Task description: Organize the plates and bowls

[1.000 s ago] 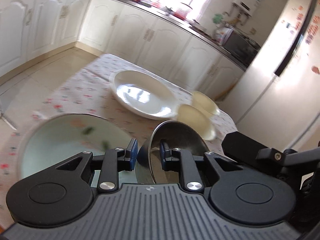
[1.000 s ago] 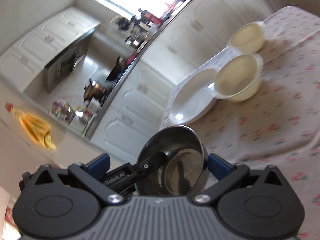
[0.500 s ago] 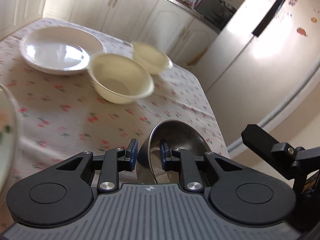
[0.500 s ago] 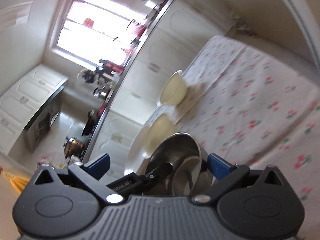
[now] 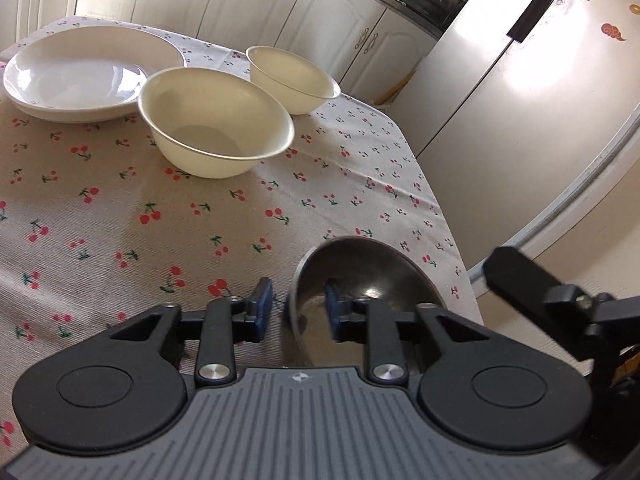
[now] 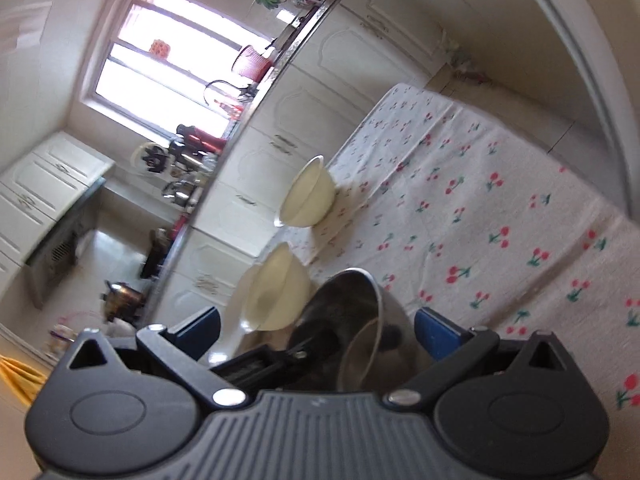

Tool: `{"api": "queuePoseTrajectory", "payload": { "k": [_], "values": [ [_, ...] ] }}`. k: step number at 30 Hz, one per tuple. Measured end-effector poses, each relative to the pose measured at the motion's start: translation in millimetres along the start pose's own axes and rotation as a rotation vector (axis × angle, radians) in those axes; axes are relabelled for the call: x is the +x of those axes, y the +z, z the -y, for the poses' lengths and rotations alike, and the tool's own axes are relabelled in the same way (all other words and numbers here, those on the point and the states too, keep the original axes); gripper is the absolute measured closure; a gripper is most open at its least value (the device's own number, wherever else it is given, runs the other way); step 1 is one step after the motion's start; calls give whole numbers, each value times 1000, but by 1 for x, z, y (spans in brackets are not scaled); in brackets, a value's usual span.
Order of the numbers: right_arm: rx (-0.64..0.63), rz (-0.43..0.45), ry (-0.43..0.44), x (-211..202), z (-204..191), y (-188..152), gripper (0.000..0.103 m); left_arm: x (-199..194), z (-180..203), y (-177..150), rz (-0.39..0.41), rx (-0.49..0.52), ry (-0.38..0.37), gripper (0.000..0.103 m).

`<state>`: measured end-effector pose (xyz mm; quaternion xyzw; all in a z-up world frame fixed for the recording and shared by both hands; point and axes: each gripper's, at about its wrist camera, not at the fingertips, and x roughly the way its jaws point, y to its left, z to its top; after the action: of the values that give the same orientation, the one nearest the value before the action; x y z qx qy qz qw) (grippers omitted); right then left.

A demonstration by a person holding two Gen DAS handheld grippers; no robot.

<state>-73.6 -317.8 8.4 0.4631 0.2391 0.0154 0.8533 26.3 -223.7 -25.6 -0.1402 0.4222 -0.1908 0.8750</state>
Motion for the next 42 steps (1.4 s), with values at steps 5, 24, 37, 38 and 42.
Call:
{"api": "queuePoseTrajectory", "payload": {
  "k": [5,24,37,38,42],
  "values": [
    [-75,48,-35,-8,-19,1,0,-25,-12,4,30,21,-15,41],
    [-304,-234,119,104,-154,-9,0,-134,-157,87,179,-32,138,4],
    [-402,-360,-14,239,-179,29,1,-64,-227,146,111,-206,120,19],
    [-401,-375,-31,247,-177,31,1,-60,-231,148,95,-220,109,22],
    [-409,-435,-77,273,-170,35,1,-41,-234,157,66,-226,95,28]
  ]
}}
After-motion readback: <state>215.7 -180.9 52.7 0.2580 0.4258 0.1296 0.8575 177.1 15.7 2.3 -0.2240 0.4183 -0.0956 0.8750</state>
